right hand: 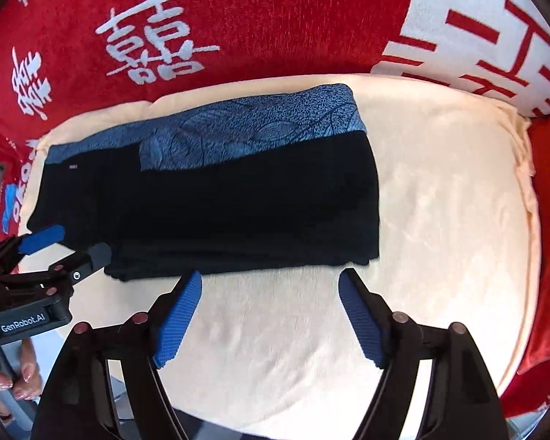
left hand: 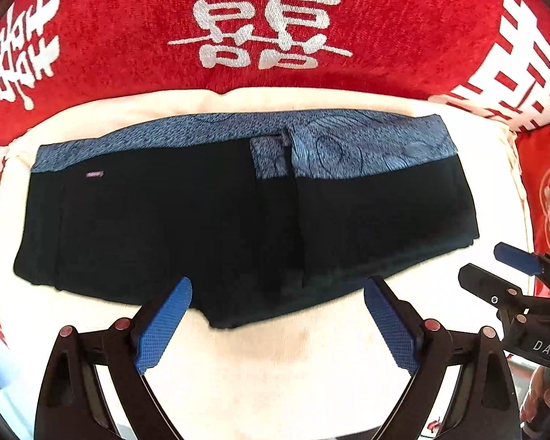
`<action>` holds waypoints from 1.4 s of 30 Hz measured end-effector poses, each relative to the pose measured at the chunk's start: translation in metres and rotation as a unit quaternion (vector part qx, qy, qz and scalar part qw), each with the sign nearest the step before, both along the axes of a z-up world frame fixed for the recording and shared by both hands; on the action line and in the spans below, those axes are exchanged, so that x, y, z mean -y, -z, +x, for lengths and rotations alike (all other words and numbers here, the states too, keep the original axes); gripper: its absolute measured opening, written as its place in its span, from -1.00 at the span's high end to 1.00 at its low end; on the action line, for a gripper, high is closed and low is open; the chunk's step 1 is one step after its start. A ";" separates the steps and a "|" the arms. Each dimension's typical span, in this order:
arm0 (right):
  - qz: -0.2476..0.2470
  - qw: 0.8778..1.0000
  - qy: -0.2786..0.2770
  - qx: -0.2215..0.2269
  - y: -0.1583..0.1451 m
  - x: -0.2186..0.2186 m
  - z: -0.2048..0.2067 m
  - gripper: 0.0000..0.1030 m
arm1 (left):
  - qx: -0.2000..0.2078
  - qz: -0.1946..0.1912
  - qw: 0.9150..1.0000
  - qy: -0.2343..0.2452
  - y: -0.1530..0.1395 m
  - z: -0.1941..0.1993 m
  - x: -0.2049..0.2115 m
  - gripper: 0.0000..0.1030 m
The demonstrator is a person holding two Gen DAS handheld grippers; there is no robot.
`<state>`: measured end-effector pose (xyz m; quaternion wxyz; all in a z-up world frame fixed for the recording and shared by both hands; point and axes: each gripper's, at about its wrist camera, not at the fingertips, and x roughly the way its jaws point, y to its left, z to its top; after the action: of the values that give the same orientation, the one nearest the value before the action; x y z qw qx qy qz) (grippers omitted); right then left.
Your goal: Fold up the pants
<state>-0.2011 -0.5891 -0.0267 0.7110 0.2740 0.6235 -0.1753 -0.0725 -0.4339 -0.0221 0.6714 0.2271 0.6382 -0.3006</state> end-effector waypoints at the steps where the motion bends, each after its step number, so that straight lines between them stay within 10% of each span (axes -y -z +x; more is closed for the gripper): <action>1: -0.001 1.000 -0.001 -0.001 -0.005 -0.002 -0.004 -0.58 | 0.000 0.002 1.000 0.002 -0.001 -0.004 0.002 -0.86; 42: -0.089 0.992 -0.090 -0.010 -0.121 -0.106 0.022 -0.64 | 0.070 -0.006 0.996 -0.052 -0.116 0.006 -0.105 -0.86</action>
<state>-0.1789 -0.4831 0.0945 0.7390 0.1507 0.6346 -0.1686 -0.0667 -0.3284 0.0941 0.7308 0.2100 0.5983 -0.2527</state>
